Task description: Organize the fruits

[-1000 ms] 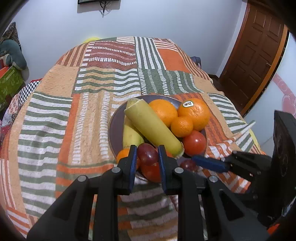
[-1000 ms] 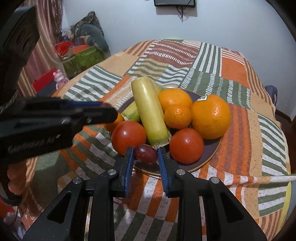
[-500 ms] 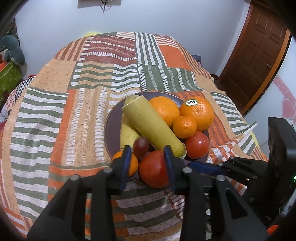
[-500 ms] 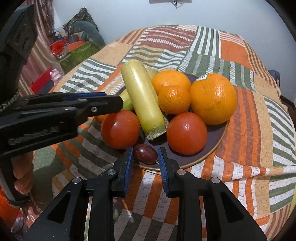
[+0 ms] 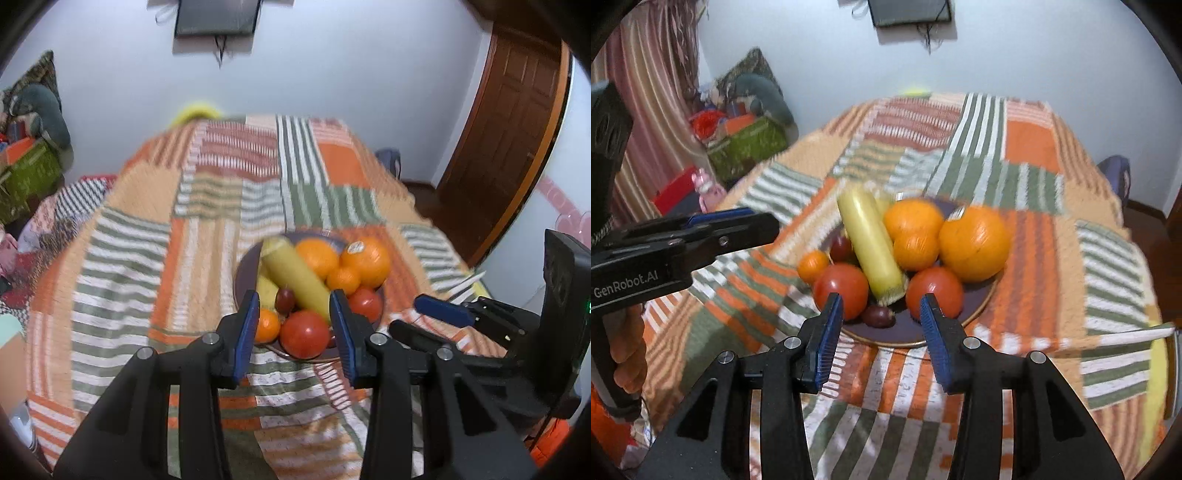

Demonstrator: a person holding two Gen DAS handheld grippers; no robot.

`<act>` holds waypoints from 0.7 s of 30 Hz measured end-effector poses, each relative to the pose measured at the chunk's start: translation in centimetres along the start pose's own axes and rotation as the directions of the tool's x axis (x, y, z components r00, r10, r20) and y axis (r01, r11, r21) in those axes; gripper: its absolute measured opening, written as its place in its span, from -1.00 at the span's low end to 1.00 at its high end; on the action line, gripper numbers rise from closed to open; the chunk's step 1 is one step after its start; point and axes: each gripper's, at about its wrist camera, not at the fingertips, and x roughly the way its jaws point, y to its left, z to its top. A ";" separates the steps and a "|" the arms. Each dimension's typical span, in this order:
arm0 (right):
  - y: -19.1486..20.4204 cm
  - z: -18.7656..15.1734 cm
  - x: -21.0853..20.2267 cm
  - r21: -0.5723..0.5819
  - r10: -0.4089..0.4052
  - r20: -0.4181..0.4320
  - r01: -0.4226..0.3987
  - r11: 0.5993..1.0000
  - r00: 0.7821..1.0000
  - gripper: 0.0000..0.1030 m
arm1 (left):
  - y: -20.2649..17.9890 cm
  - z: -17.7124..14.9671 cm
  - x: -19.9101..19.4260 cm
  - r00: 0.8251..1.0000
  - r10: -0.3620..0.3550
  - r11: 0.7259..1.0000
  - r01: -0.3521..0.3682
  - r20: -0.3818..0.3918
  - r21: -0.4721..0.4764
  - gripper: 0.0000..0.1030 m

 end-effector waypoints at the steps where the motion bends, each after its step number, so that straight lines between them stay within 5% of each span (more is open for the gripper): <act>1: 0.1 0.3 -1.2 0.001 -0.006 0.027 0.006 1.000 1.000 -0.23 | -0.2 0.2 -1.2 1.000 0.000 1.000 0.000 0.023 0.001 -0.24; 7: 1.2 1.9 -9.5 0.002 -0.032 0.204 0.032 0.999 0.978 -0.23 | -2.1 0.9 -10.2 0.978 0.001 1.000 -0.005 0.207 0.020 -0.24; 15: 5.2 1.5 -20.3 -0.041 -0.035 0.430 0.059 0.997 0.902 -0.11 | -4.8 -0.1 -20.3 0.920 -0.024 0.999 0.006 0.391 0.048 -0.24; 21: 7.3 0.4 -23.4 -0.059 -0.026 0.497 0.063 0.996 0.867 -0.03 | -6.1 -1.8 -24.1 0.881 0.014 0.997 -0.047 0.473 0.057 0.15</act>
